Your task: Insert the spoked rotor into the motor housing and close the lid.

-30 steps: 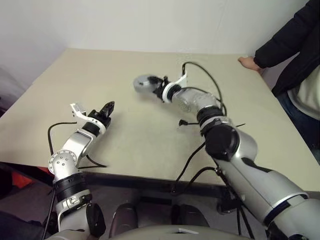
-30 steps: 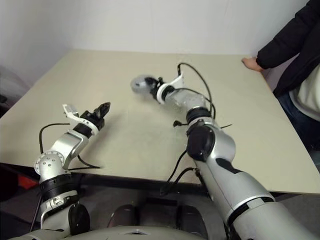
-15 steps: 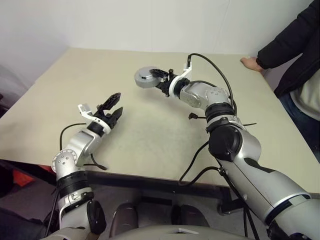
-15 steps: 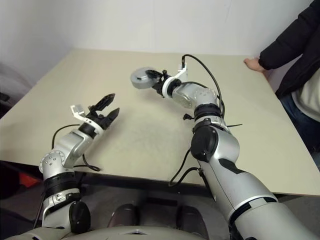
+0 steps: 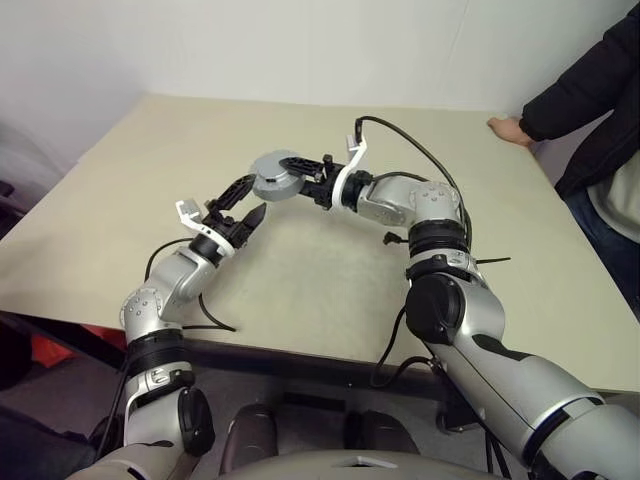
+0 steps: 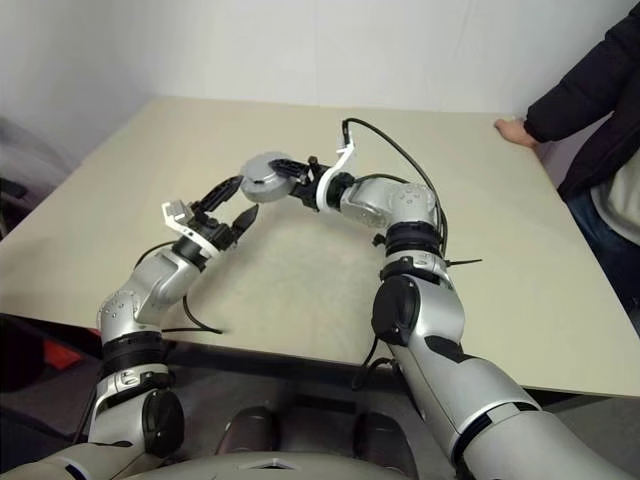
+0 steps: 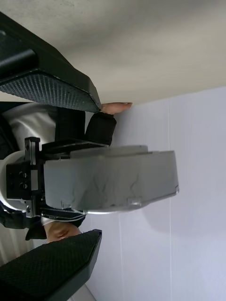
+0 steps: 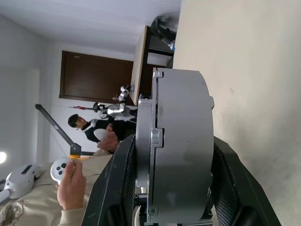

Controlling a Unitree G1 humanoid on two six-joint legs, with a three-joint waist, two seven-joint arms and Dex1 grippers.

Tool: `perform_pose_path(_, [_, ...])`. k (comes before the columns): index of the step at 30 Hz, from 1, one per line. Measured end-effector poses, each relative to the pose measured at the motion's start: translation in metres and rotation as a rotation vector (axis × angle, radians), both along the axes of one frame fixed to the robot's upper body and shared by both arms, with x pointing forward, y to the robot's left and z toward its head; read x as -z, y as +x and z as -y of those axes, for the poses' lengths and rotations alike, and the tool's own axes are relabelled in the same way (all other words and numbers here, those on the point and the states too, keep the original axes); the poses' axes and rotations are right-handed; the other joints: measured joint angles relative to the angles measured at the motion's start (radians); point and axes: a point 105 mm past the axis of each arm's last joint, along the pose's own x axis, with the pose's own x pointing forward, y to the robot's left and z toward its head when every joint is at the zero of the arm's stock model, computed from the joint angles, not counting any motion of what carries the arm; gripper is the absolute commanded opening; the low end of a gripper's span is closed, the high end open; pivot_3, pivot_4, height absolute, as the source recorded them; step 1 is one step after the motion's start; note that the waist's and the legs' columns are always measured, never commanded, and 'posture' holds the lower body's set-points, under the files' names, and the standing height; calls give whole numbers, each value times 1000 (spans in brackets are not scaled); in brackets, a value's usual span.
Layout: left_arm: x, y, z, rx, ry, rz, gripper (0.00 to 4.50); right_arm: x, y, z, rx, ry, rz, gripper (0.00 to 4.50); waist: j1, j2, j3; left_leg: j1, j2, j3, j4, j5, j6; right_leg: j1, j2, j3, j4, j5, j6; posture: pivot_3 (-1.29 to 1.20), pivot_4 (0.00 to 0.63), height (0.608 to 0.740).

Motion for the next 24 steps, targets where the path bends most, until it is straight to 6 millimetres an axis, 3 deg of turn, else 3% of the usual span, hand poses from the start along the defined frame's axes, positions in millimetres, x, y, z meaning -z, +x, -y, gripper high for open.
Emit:
perform_pose_path(8, [-8,5,0,-8,-27,36,4223,9,-7,1,-25,-29,5,2079,0,0,0,0,0,0,0,0,0,0,0,0,0,0,1,0,0,740])
perform_pose_path(15, [-12,6,4,4,-24,58,4223,5,-7,2,-22,-30,26,2079,1,0,0,0,0,0,0,0,0,0,0,0,0,0,1,0,0,740])
perform_pose_path(24, [-17,10,22,59,-2,84,4223,1,-10,-3,-38,-25,48,2079,1,0,0,0,-1,0,1,0,0,0,0,0,0,1,2,0,0,740])
